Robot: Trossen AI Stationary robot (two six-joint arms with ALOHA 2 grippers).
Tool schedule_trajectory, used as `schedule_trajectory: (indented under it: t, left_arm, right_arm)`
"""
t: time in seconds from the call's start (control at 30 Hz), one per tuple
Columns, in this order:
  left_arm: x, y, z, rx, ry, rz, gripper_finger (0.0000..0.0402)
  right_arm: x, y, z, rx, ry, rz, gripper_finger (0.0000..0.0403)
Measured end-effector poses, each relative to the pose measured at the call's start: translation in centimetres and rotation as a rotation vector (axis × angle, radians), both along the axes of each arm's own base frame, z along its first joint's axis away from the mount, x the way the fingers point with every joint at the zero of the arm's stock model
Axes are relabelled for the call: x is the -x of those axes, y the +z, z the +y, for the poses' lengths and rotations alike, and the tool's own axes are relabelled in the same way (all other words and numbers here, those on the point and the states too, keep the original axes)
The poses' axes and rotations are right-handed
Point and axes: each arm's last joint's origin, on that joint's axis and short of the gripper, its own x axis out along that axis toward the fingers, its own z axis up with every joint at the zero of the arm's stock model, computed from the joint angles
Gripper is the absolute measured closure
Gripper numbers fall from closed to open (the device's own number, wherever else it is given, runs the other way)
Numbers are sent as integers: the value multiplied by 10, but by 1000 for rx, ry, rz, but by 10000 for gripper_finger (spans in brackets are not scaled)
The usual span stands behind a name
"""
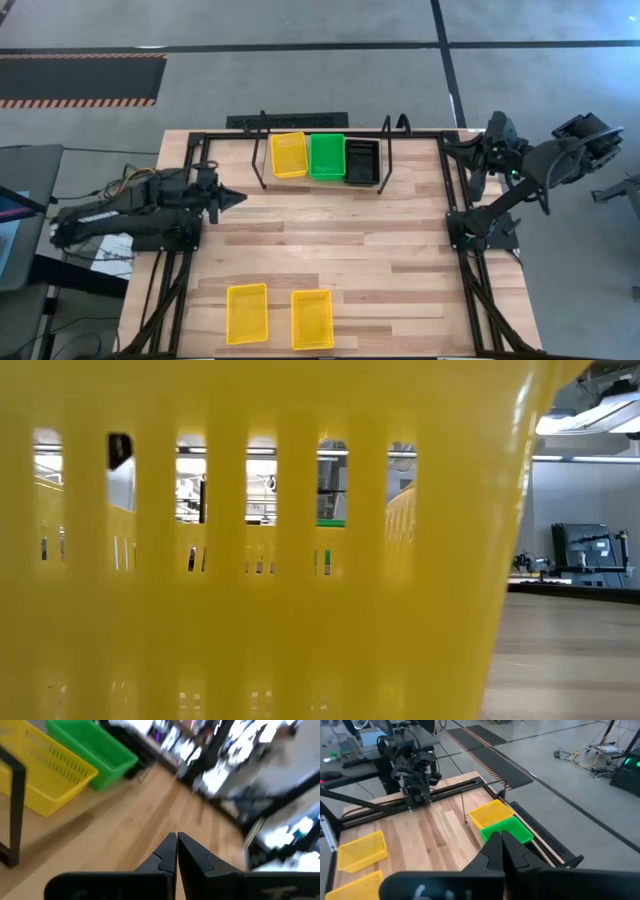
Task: Stack baskets on shelf by color
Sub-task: Stack the left yellow basket on top of the other yellow basket on the shelf
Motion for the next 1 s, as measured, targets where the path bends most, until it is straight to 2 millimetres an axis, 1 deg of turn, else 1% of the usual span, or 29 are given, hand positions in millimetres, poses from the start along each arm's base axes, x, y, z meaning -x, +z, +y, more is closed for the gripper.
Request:
schedule_trajectory:
  t: [0.1, 0.17, 0.23, 0.4, 0.5, 0.57, 0.8, 0.9, 1.0]
  left_arm:
    - [-9, 19, -2, -18, -60, 201, 401]
    - [-16, 25, -4, 3, -96, 366, 401]
    - [-26, 28, -6, 27, -140, 493, 401]
    - [-58, 30, -24, 89, -249, 652, 401]
    - [-76, 24, -41, 132, -287, 733, 401]
    - [-87, 18, -55, 162, -303, 791, 401]
    - [-117, 2, -105, 224, -327, 953, 401]
    - [-128, -7, -118, 262, -322, 1018, 401]
    - [-137, -23, -123, 296, -338, 1105, 401]
  right_arm:
    - [1, 0, 0, 1, 5, 0, 403]
    - [1, 0, 0, 16, 11, 7, 402]
    - [1, 0, 0, 24, 16, 13, 403]
    - [4, 1, -2, 46, 31, 21, 402]
    - [6, 1, -3, 47, 33, 19, 402]
    - [12, 2, -7, 58, 42, 15, 402]
    - [15, 2, -8, 74, 78, 29, 402]
    - [15, 2, -8, 96, 103, 45, 402]
    - [15, 2, -7, 117, 126, 59, 402]
